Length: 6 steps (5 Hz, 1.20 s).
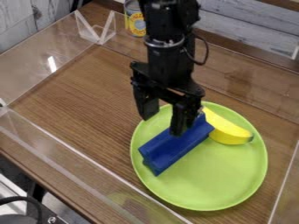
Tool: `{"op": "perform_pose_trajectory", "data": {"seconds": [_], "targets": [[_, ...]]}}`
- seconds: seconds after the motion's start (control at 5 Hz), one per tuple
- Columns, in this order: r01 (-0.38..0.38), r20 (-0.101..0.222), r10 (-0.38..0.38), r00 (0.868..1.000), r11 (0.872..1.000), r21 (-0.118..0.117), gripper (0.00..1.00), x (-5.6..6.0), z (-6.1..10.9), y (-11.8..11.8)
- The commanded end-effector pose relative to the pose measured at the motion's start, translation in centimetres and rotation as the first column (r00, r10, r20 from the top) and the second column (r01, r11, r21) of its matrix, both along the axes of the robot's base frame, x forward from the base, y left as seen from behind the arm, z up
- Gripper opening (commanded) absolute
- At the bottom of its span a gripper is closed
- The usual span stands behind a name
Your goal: Remove the blue object from inside the green plate and put it on the table
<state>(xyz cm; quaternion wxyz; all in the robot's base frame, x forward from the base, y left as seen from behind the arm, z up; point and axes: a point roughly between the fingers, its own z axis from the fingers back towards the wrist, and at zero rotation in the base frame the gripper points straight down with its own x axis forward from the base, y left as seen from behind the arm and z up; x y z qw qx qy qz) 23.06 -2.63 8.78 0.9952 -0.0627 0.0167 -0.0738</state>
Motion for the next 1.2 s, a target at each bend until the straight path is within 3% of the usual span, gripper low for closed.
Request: {"op": "perform_pose_trajectory", "data": {"seconds": [0.0,0.8,1.0], "targets": [[0.007,0.026,-0.007,1.0,1.0,-0.002,1.0,0.3,-0.1,-0.2],[0.018,0.042,-0.018,0.999,1.0,0.0,1.0,0.4,-2.5,-0.4],[0.024,0.045,-0.024,0.999,1.0,0.0,0.0,0.5,-2.8,-0.3]]}}
